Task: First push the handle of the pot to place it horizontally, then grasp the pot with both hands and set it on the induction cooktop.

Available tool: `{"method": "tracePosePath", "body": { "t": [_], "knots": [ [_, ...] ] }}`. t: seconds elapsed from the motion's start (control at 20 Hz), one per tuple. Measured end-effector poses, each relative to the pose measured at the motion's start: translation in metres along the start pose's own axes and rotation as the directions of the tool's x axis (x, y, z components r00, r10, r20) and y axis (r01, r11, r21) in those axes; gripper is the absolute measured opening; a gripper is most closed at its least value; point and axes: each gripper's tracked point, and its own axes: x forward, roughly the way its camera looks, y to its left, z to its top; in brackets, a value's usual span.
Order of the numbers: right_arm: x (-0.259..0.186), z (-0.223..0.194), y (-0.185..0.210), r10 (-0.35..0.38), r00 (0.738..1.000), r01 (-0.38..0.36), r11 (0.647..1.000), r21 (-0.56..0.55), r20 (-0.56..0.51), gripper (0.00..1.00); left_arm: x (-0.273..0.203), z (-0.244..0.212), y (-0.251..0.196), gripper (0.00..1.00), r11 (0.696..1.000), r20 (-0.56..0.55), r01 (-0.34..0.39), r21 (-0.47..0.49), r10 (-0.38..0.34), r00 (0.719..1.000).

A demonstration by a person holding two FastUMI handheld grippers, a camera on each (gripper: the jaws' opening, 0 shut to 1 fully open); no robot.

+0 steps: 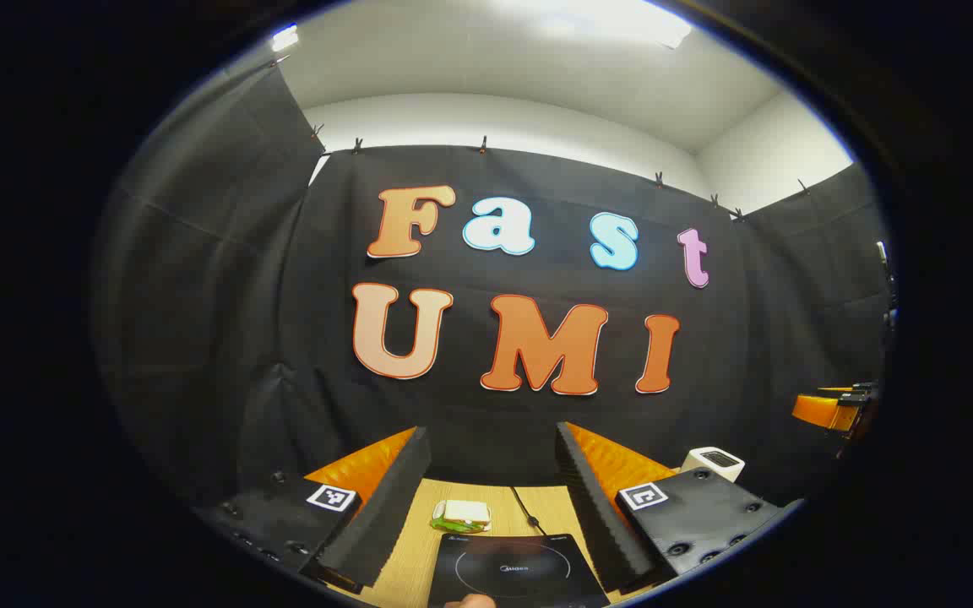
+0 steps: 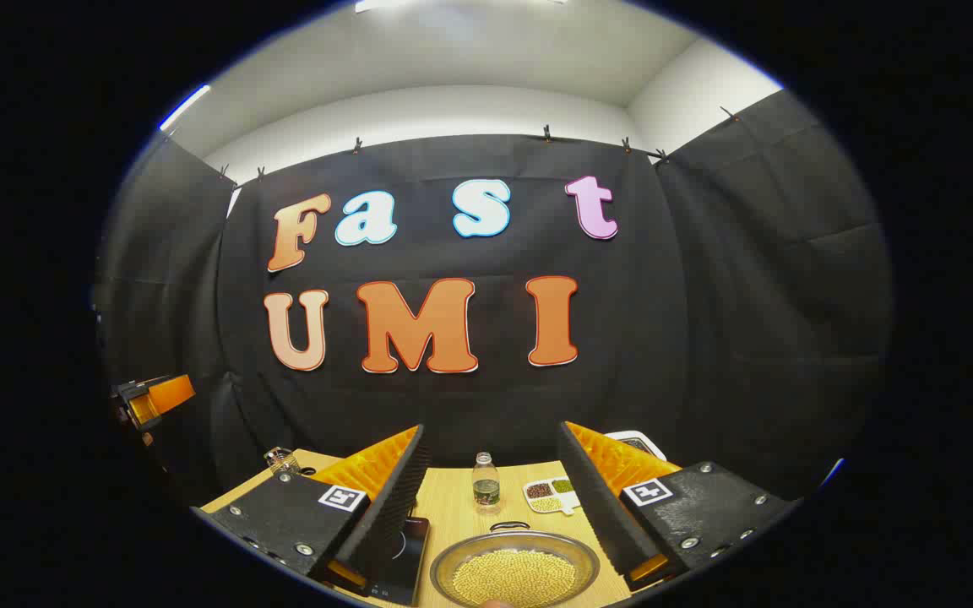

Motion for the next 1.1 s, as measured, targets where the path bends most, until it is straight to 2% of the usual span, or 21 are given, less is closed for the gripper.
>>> {"method": "tracePosePath", "body": {
  "t": [0.4,1.1],
  "knots": [
    [-0.001,-0.006,-0.005,-0.003,1.000,0.004,1.000,0.019,-0.014,0.95,-0.001,0.001,0.001,0.98,1.000,-0.001,-0.010,0.005,0.010,1.000],
    [-0.009,-0.008,-0.009,0.005,1.000,-0.004,1.000,0.019,-0.010,0.95,-0.012,0.009,-0.008,0.98,1.000,0.009,0.020,0.020,-0.020,1.000]
  ]
}}
